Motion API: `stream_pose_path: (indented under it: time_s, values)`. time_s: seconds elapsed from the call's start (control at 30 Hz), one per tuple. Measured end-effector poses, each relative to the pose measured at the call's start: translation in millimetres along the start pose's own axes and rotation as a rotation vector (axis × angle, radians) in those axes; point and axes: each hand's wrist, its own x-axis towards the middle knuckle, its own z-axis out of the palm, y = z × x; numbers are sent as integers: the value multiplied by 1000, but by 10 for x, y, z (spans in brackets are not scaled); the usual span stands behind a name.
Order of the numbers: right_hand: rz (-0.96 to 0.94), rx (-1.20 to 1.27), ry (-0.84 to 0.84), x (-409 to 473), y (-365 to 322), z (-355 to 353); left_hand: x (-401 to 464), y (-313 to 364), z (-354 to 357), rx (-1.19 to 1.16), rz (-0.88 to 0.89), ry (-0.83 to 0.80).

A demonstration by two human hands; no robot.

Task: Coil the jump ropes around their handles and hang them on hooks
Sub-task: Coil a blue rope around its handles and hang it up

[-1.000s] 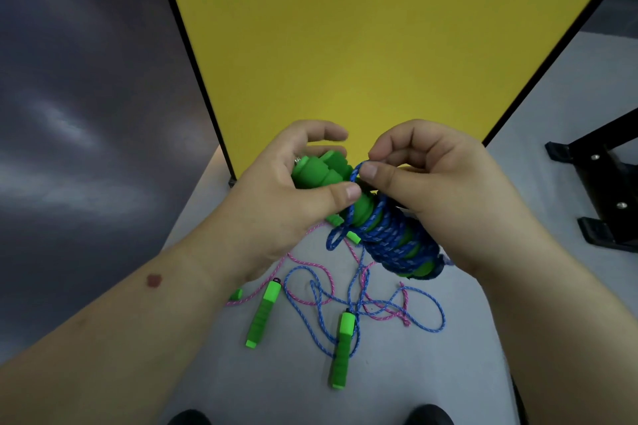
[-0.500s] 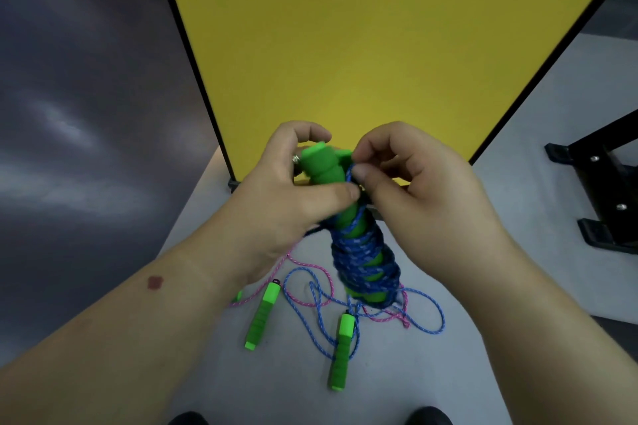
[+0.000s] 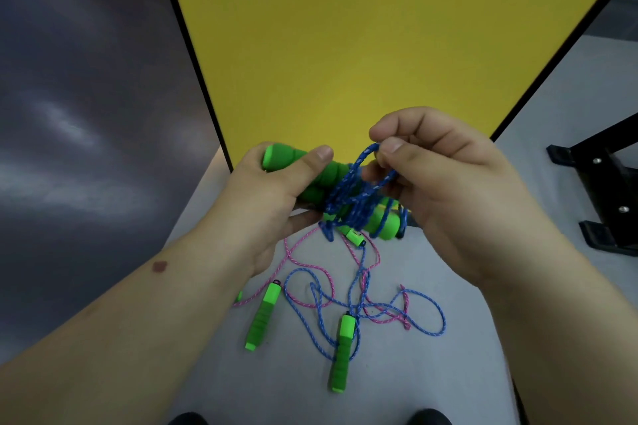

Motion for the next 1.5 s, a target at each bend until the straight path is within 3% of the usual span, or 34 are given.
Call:
stream_pose_path:
  time_s: [0.17, 0.3, 0.4, 0.53, 0.63, 0.73, 0.87, 1.03, 1.3, 1.5]
  values:
    - [143, 442, -135, -34, -47, 30, 56, 0, -30, -136, -38, 56]
    - [154, 585, -193, -25, 17, 6, 2, 6, 12, -124, 14, 64]
    - [95, 428, -174, -17, 64, 54, -51, 7, 41, -8, 82, 65]
    - [-6, -338, -73, 0, 115, 30, -105, 25, 40, 91, 0, -14]
    - [-106, -636, -29, 7, 126, -19, -104, 16, 19, 214, -36, -103]
    - [-170, -620, 12, -3, 129, 6, -80, 79, -32, 294, 12, -165]
    - [-99, -224, -37, -42, 85, 117, -48, 70, -89, 474, 42, -282]
    - [-106, -335, -97, -70, 44, 144, -134, -5, -58, 747, 202, -408]
    - [74, -394, -19, -1, 108, 27, -94, 36, -128, 745, 240, -404]
    - [107, -499, 6, 16, 118, 11, -59, -30, -108, 702, 203, -406]
